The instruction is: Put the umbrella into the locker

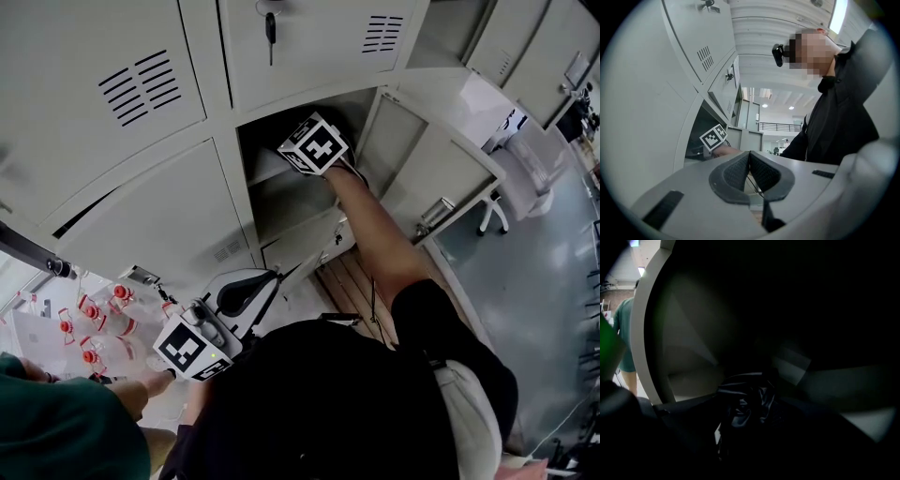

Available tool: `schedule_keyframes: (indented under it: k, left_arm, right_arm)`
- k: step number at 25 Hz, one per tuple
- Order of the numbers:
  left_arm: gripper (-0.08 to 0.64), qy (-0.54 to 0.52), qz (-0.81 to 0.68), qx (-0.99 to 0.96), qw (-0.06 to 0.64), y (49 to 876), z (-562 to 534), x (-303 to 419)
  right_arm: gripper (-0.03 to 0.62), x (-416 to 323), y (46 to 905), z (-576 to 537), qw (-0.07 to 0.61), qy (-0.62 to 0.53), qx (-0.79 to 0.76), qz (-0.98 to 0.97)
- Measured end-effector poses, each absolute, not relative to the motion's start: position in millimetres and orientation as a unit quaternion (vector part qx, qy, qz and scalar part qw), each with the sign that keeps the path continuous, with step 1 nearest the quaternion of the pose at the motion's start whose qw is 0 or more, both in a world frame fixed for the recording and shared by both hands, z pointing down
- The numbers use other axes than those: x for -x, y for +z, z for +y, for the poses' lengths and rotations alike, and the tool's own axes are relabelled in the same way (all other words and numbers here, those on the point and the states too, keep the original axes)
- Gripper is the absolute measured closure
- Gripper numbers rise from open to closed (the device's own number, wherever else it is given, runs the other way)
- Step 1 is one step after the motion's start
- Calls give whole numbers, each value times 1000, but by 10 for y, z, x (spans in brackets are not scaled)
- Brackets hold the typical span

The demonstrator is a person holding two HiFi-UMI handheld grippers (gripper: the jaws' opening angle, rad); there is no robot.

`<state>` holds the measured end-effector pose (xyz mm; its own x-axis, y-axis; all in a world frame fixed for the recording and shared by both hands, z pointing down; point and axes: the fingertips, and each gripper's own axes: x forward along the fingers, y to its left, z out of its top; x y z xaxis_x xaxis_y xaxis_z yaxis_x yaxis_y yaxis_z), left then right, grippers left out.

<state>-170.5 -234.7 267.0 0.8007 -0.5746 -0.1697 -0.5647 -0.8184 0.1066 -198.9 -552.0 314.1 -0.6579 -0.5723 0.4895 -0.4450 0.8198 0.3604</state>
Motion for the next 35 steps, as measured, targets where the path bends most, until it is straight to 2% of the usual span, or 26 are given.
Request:
schedule_keyframes:
  k: [9,17,21,27,35]
  left_arm:
    - [545,-99,-303,-947,39,2722,-2311,1729]
    - [545,-87,-301,-948,45,2756,-2333,1720]
    - [545,-86,-306,-947,47,2766,-2394,1744]
    - [545,-109,-323,-939,44,2639,-2506,1812]
    - [545,-174,-321,-931,11,2360,-2491,1755]
  right_arm:
    - [313,1889,3138,-5587,288,-53,-295,-910]
    - [313,1827,2725,-5350,228,-74,-290,-926]
    - [316,1741,2453,-5079,177,-83,-285,-938]
    - [382,1552,2061,-4566,79,-97,-270,-955]
    - [445,1166,1784,-3986,-4,-127,-265,-956]
